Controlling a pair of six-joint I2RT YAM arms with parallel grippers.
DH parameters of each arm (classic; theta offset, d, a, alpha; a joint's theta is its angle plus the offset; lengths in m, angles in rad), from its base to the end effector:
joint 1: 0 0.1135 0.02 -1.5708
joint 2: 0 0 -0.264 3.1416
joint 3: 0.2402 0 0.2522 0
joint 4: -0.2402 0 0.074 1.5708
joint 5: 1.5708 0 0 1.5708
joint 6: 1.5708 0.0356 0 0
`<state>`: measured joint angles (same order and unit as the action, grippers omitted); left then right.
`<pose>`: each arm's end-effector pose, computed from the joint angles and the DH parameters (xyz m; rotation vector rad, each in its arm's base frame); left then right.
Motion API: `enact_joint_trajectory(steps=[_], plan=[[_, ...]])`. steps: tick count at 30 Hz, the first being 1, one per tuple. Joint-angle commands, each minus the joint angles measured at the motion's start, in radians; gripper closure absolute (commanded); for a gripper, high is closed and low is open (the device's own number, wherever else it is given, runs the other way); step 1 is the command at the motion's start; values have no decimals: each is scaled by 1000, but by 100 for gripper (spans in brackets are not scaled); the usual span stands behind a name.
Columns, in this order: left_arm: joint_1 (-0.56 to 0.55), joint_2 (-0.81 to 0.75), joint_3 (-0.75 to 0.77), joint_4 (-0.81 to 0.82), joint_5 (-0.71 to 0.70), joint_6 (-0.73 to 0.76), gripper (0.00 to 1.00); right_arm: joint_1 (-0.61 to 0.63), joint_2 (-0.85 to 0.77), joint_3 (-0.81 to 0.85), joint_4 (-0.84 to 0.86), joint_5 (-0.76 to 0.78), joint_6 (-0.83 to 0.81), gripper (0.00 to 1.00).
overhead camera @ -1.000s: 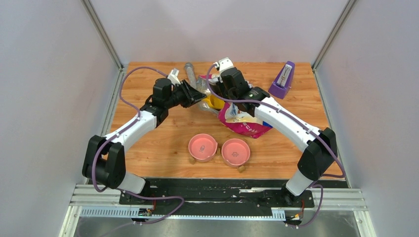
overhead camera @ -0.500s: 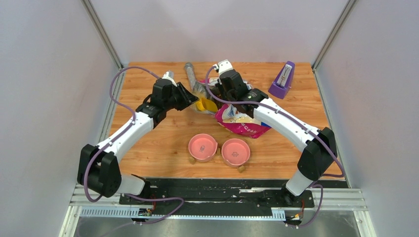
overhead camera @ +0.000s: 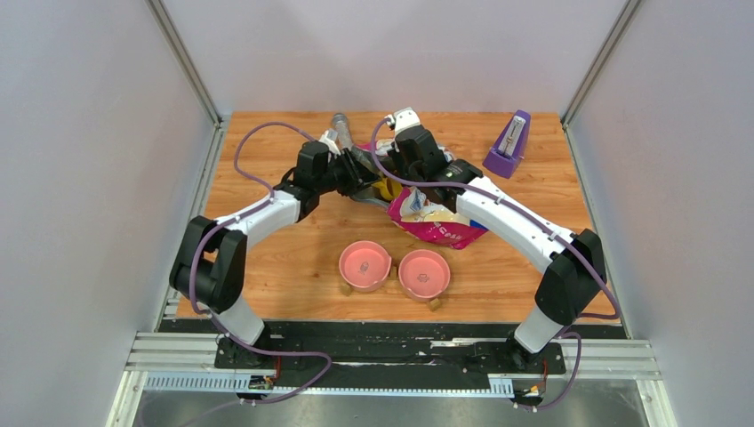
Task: Serve the pet food
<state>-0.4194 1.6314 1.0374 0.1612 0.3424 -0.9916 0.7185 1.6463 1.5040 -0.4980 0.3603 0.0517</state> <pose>0.3332 -0.1617 0.2445 -0.3860 2.1707 -1.1972 0.2920 0.2387 0.3373 -0.5191 2.1012 0.0427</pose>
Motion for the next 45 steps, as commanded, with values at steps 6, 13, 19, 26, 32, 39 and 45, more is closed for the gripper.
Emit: enact_joint_trajectory(steps=[6,13,19,26,32,39,45], plan=[[-39,113,32,172,41,-73,100,-16,6,-9,-33,19,55,100],[26,33,-2,320,213,-153,100,-61,-2,-36,-29,-6,59,100],[120,-55,-67,350,320,-213,100,-102,-12,-34,-12,-18,55,100],[178,-159,-97,221,356,-148,100,-165,-36,-49,11,-28,33,100],[242,-211,-133,246,435,-169,100,-206,-62,-81,45,-46,28,100],[293,-234,-158,287,454,-244,100,-221,-71,-96,62,-58,27,100],[299,-208,-194,466,472,-378,100,-226,-75,-99,67,-63,28,100]])
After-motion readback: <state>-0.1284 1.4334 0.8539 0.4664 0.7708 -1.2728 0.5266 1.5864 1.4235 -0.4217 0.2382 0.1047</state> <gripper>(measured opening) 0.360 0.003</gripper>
